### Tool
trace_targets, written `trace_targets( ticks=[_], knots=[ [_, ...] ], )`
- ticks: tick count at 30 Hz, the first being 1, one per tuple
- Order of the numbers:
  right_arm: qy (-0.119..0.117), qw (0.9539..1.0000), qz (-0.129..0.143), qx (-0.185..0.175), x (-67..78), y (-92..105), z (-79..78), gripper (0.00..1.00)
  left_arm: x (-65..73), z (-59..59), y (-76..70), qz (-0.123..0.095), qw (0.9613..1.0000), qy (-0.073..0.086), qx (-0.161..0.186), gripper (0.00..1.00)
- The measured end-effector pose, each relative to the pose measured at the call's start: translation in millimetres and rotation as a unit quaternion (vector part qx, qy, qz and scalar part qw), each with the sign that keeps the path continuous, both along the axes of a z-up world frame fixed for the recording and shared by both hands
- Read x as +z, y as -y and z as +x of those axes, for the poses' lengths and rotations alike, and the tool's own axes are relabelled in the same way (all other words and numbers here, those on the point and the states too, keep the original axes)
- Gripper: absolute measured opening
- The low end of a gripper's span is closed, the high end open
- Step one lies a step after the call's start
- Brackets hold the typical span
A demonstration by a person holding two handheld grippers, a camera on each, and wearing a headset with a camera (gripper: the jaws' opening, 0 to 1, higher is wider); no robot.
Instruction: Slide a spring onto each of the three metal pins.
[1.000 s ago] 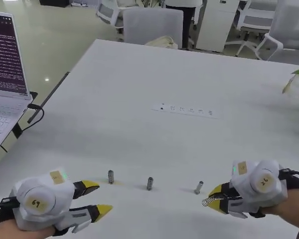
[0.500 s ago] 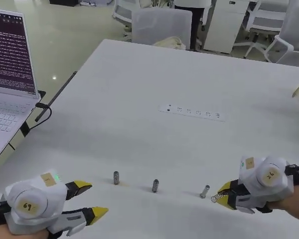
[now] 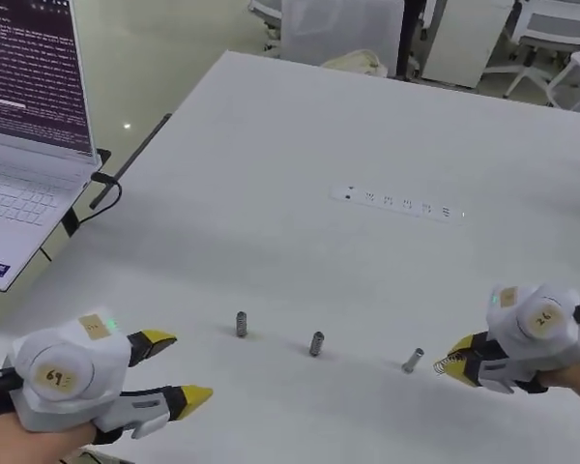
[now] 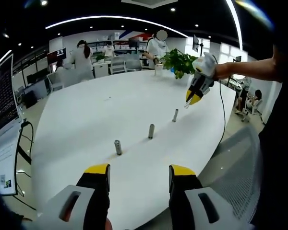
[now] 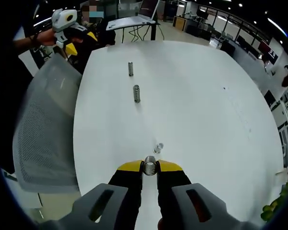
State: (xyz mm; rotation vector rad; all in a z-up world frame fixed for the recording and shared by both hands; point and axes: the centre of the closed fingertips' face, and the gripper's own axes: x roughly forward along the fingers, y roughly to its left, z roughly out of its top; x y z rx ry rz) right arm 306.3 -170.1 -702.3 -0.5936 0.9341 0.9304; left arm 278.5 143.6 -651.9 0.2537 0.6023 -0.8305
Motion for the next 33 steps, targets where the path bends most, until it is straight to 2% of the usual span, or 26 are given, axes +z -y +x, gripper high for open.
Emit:
trace_targets(
  ticks=[8, 17, 33],
  knots=[
    [-0.005, 1.0, -0.003, 0.002, -7.8, -0.6, 11.4, 0.09, 1.0, 0.7, -2.5, 0.002, 1.0, -0.002, 0.007, 0.49],
    [-0.009, 0.9999, -0.002, 0.009, -11.8, -5.4, 22.2, 0.09, 2.7, 2.0, -5.0, 0.007, 0.9999, -0.004, 0.01, 0.5],
    [-0.015, 0.9996, -0.004, 0.022, -14.4, -9.9, 24.4, 0.09, 5.6, 6.7, -7.1, 0.008, 0.9999, -0.001, 0.013, 0.51]
  ],
)
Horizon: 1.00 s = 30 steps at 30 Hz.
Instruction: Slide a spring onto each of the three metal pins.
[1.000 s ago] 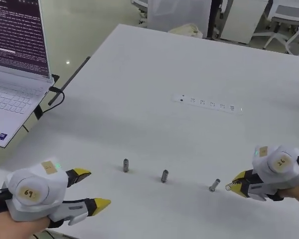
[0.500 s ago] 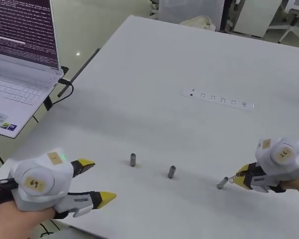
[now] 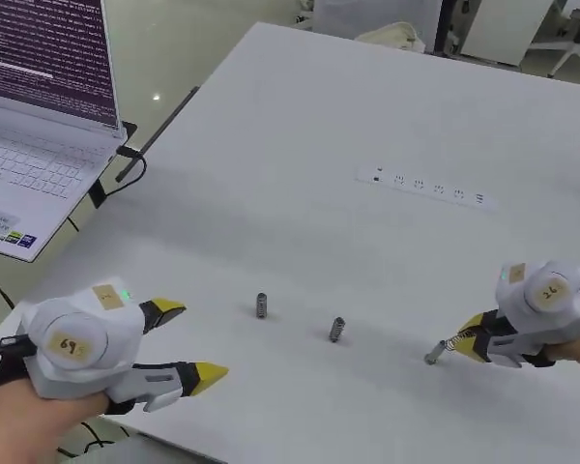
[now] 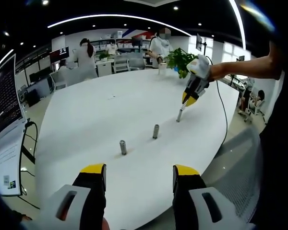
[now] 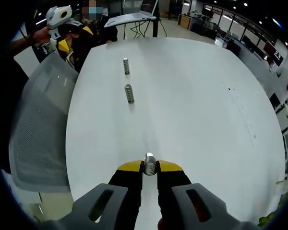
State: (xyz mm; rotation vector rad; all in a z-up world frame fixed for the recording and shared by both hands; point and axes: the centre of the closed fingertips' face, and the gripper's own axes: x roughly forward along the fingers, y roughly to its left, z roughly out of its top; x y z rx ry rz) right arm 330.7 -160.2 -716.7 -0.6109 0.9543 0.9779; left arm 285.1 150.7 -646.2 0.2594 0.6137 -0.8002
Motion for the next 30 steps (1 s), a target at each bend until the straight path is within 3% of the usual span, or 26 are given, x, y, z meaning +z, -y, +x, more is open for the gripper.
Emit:
trace_targets(
  ticks=[17, 30],
  knots=[
    [-0.006, 0.9997, -0.012, 0.022, -6.8, -10.4, 4.1, 0.09, -0.8, -0.2, -5.2, 0.001, 1.0, -0.002, 0.004, 0.51],
    [-0.017, 0.9987, -0.026, 0.04, -19.8, -14.2, 4.9, 0.09, 3.7, 3.8, -11.3, 0.002, 1.0, 0.003, 0.009, 0.51]
  ],
)
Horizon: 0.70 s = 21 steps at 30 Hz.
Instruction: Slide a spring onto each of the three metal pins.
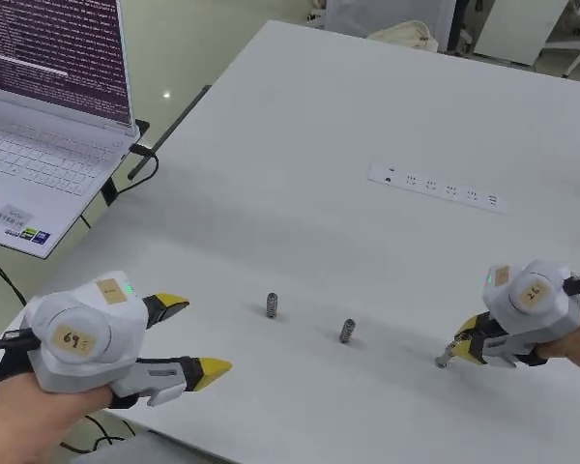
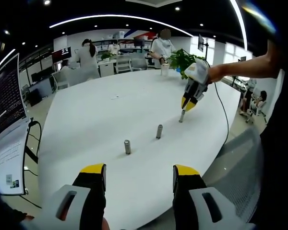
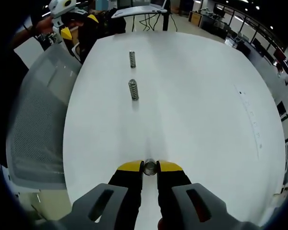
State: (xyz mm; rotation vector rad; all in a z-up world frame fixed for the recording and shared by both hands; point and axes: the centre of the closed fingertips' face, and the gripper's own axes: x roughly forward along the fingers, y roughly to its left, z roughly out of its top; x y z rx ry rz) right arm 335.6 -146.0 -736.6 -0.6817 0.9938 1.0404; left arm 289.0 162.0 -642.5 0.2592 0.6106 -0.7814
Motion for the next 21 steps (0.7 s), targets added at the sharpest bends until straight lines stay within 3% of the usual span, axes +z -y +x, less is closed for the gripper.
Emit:
trace_targets(
  ticks=[21],
  knots=[
    [-0.007, 0.9995, -0.026, 0.016, -31.3, -1.0, -1.0, 0.09, 3.4, 1.8, -6.2, 0.008, 0.9999, 0.001, 0.011, 0.51]
  ],
)
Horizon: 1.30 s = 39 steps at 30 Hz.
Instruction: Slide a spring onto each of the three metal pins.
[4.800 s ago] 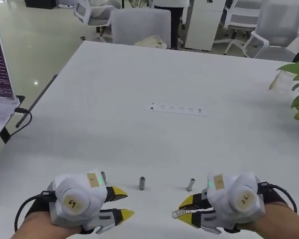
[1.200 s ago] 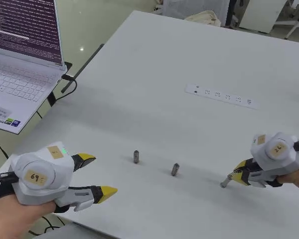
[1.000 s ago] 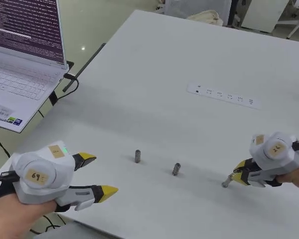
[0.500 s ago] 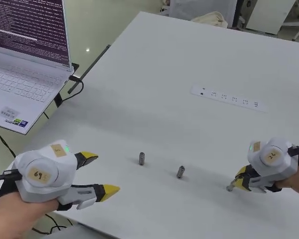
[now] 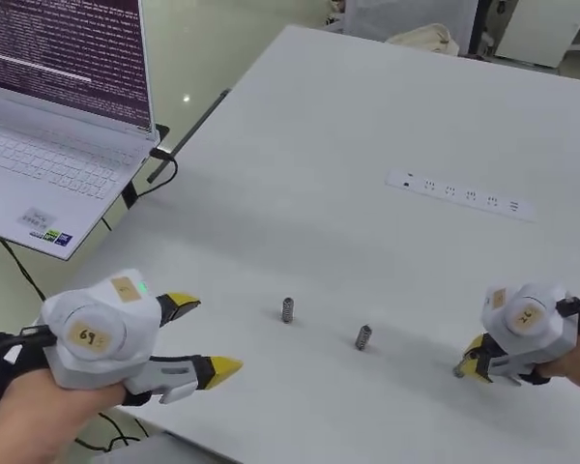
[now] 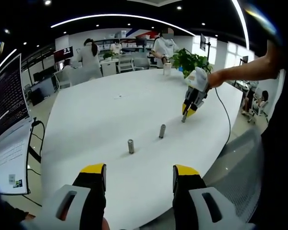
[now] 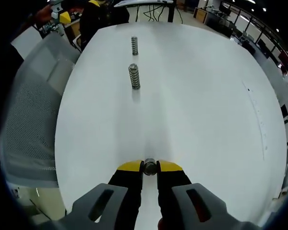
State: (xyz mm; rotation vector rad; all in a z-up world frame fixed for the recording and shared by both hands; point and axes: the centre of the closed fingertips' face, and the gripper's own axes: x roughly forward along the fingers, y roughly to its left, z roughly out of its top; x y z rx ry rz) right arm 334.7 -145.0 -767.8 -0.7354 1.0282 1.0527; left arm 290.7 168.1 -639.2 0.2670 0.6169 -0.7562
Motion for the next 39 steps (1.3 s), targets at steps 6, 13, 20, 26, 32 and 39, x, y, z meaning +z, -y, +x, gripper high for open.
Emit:
trace_targets(
  ticks=[6, 13, 20, 26, 32, 39],
  knots=[
    [-0.001, 1.0, -0.005, 0.003, -5.0, 1.5, 0.0, 0.09, 0.6, -1.2, -3.6, 0.001, 1.0, 0.001, 0.007, 0.51],
    [0.002, 1.0, -0.006, -0.006, -4.4, 3.4, 0.8, 0.11, 2.8, -2.7, -3.9, 0.0, 0.9999, 0.003, 0.01, 0.51],
    [0.019, 0.9995, -0.001, -0.026, 3.7, 9.1, 1.4, 0.19, 3.9, -1.2, -3.6, -0.004, 0.9999, 0.007, 0.012, 0.51],
    [0.043, 0.9965, 0.011, -0.071, 10.5, 19.2, 1.2, 0.24, 1.8, -0.7, -2.2, -0.008, 0.9999, 0.006, 0.01, 0.51],
    [0.051, 0.9897, 0.041, -0.128, 17.8, 25.4, -8.5, 0.26, 0.1, -0.9, -1.4, -0.014, 0.9999, 0.006, 0.007, 0.51],
    [0.068, 0.9783, 0.081, -0.178, 28.5, 19.7, -18.0, 0.28, -1.3, -1.0, -0.2, -0.019, 0.9998, 0.005, 0.002, 0.51]
  ],
)
